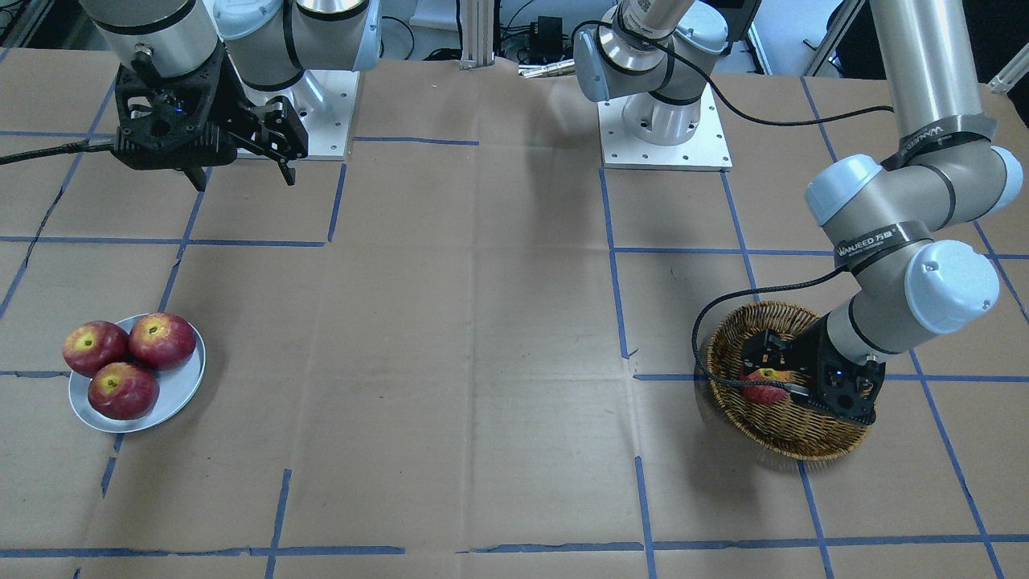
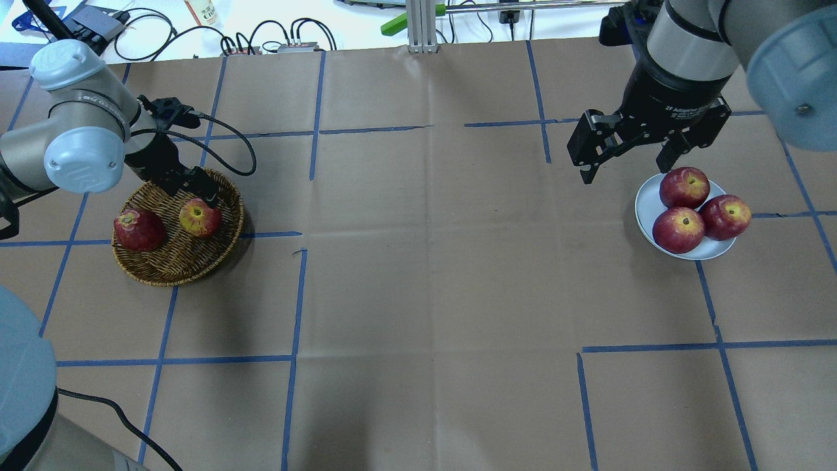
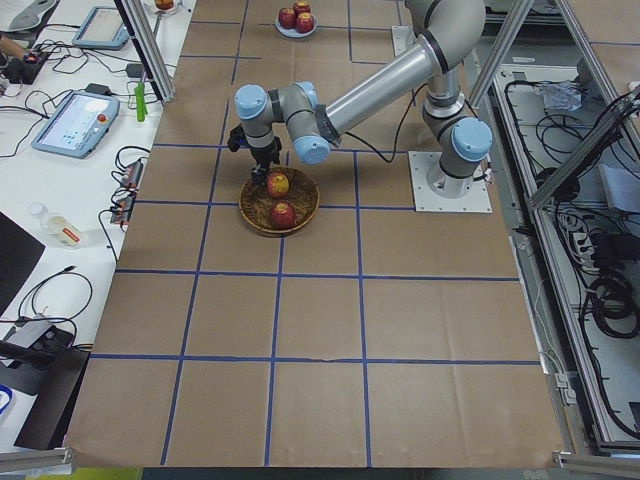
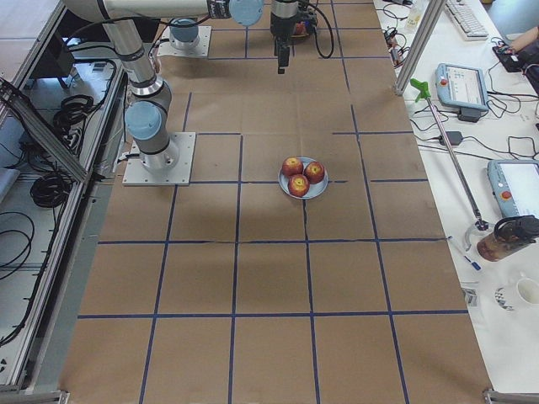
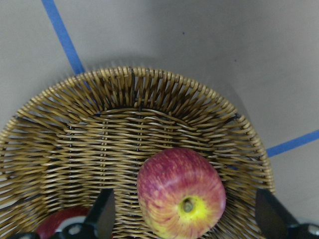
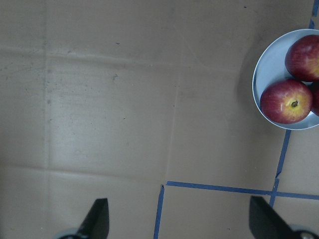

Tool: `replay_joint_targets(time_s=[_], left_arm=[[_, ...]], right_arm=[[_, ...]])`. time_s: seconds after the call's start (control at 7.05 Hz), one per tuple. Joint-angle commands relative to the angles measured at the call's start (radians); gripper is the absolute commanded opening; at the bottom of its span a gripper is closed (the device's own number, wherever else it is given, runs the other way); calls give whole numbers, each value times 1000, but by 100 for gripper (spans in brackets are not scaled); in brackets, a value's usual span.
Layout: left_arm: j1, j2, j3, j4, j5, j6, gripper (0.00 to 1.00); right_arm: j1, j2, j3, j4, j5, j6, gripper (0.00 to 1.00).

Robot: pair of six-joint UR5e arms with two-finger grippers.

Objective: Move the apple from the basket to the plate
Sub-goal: 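Lower the left gripper into the basket over the yellow-red apple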

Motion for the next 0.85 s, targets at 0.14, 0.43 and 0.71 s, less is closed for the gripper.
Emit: replay_joint_targets(time_s=[0.14,0.43,0.71], left_arm=[[0,-33,-29,26,1,-3,99],[0,-51,-31,53,1,-4,99],[0,-53,-39,55,1,-7,99]], right_arm=[[0,0,0,0,0,0,100],[0,0,0,0,-1,0,100],[0,0,0,0,-1,0,100]])
